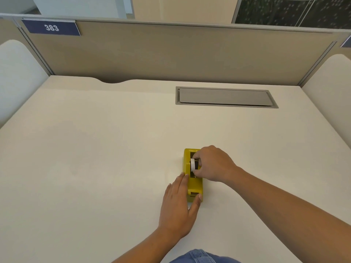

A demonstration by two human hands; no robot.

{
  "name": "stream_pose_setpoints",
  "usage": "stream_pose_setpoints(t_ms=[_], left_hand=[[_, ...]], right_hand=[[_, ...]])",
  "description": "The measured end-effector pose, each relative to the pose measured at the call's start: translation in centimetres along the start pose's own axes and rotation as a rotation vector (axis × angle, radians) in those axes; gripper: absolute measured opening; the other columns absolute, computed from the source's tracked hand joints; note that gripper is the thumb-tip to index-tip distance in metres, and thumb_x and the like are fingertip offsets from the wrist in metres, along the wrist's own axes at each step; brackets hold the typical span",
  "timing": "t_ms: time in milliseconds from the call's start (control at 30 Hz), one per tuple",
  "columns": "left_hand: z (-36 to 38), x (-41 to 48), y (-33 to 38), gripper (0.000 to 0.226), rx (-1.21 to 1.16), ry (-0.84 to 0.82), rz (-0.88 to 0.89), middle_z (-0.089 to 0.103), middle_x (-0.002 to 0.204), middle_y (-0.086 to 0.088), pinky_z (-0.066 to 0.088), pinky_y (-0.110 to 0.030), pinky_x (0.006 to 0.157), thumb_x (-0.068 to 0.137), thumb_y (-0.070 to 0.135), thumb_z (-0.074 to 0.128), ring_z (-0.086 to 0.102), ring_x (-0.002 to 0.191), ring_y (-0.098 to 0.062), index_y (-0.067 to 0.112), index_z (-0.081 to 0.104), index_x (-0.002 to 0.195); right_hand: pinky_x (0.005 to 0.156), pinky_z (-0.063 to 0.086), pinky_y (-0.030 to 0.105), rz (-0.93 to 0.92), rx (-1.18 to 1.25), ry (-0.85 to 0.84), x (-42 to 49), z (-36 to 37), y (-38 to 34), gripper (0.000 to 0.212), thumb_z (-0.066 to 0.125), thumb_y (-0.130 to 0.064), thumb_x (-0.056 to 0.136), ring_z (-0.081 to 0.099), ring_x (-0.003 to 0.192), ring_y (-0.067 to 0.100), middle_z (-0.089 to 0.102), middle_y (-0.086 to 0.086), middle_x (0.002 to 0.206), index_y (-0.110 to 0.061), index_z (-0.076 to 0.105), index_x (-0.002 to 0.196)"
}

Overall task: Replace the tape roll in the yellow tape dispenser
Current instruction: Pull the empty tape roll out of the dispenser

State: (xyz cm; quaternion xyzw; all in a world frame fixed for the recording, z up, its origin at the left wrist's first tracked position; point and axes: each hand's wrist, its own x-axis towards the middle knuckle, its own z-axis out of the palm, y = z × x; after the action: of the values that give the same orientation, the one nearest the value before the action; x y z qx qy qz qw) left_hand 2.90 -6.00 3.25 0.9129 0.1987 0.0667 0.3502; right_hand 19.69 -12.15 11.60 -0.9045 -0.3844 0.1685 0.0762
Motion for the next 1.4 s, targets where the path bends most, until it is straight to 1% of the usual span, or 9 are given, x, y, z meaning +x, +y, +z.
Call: stream_pose_setpoints(t_ms=[100,333,700,967,1067,1133,1233,1300,1400], left_hand=[[0.0,0.1,0.0,0.072,-0.009,0.003,-0.022,0.020,0.159,0.013,0.015,-0.027,0.113,0.089,0.070,0.028,0.020,0.143,-0.010,0.037,0.010,0.150],[-0.2,-0.2,-0.1,0.074,-0.017,-0.012,-0.020,0.022,0.159,0.012,0.019,-0.028,0.113,0.088,0.072,0.027,0.022,0.143,-0.010,0.036,0.011,0.150],[-0.4,-0.1,0.2,0.075,-0.038,-0.051,-0.063,0.020,0.159,0.013,0.024,-0.029,0.112,0.087,0.073,0.027,0.024,0.143,-0.011,0.037,0.009,0.151],[-0.7,0.0,0.7,0.075,-0.052,-0.073,-0.110,0.021,0.159,0.013,0.028,-0.032,0.112,0.087,0.071,0.032,0.027,0.143,-0.012,0.037,0.011,0.150],[-1.1,0.0,1.1,0.073,-0.087,-0.080,-0.125,0.024,0.158,0.012,0.028,-0.030,0.111,0.089,0.065,0.040,0.028,0.142,-0.012,0.035,0.014,0.150],[-1.6,-0.1,1.6,0.071,-0.110,-0.080,-0.134,0.027,0.157,0.012,0.029,-0.030,0.110,0.090,0.061,0.045,0.030,0.141,-0.012,0.034,0.018,0.150],[-2.9,-0.7,2.4,0.054,-0.220,0.002,-0.129,0.041,0.146,0.016,0.035,-0.024,0.102,0.093,0.048,0.051,0.041,0.127,-0.004,0.037,0.033,0.143],[-4.0,-1.3,2.9,0.043,-0.348,0.103,-0.170,0.048,0.130,0.022,0.042,-0.019,0.092,0.093,0.042,0.056,0.048,0.113,0.001,0.042,0.043,0.134],[-5.2,-1.8,3.4,0.038,-0.534,0.139,-0.266,0.058,0.120,0.020,0.048,-0.009,0.076,0.091,0.033,0.063,0.058,0.104,0.003,0.034,0.052,0.128]], right_hand=[[0.052,0.045,0.031,0.011,0.023,-0.007,0.1,-0.1,-0.1,0.017,0.071,-0.032,0.061,0.059,0.065,0.020,0.057,-0.005,0.064,-0.018,0.062,0.067],[0.049,0.034,0.026,0.031,0.083,-0.020,0.4,-0.4,-0.3,0.027,0.073,-0.029,0.060,0.051,0.057,0.017,0.051,-0.006,0.059,-0.023,0.047,0.055],[0.047,0.028,0.024,0.019,0.103,-0.004,-0.2,-0.9,-0.6,0.039,0.074,-0.029,0.062,0.045,0.059,0.012,0.043,-0.013,0.059,-0.032,0.037,0.053],[0.048,0.039,0.028,0.026,0.111,0.032,-0.8,-1.0,-0.9,0.015,0.073,-0.026,0.061,0.054,0.060,0.017,0.055,-0.003,0.061,-0.016,0.063,0.064],[0.047,0.039,0.028,0.018,0.113,0.032,-1.3,-1.0,-0.9,0.014,0.072,-0.026,0.062,0.052,0.059,0.017,0.054,-0.004,0.060,-0.016,0.064,0.065],[0.050,0.045,0.035,0.030,0.123,0.036,-1.8,-1.3,-1.0,0.014,0.070,-0.027,0.064,0.053,0.060,0.017,0.055,-0.004,0.062,-0.016,0.062,0.065],[0.054,0.050,0.040,0.025,0.142,0.069,-3.3,-1.8,-1.0,0.015,0.069,-0.029,0.065,0.054,0.061,0.018,0.057,-0.002,0.063,-0.017,0.060,0.063],[0.051,0.044,0.038,0.005,0.151,0.088,-4.8,-1.9,-1.0,0.019,0.069,-0.033,0.066,0.052,0.059,0.017,0.056,-0.003,0.060,-0.021,0.056,0.059],[0.051,0.037,0.032,-0.021,0.113,0.079,-7.3,-1.5,-1.3,0.021,0.069,-0.037,0.068,0.050,0.058,0.014,0.053,-0.005,0.059,-0.021,0.057,0.061]])
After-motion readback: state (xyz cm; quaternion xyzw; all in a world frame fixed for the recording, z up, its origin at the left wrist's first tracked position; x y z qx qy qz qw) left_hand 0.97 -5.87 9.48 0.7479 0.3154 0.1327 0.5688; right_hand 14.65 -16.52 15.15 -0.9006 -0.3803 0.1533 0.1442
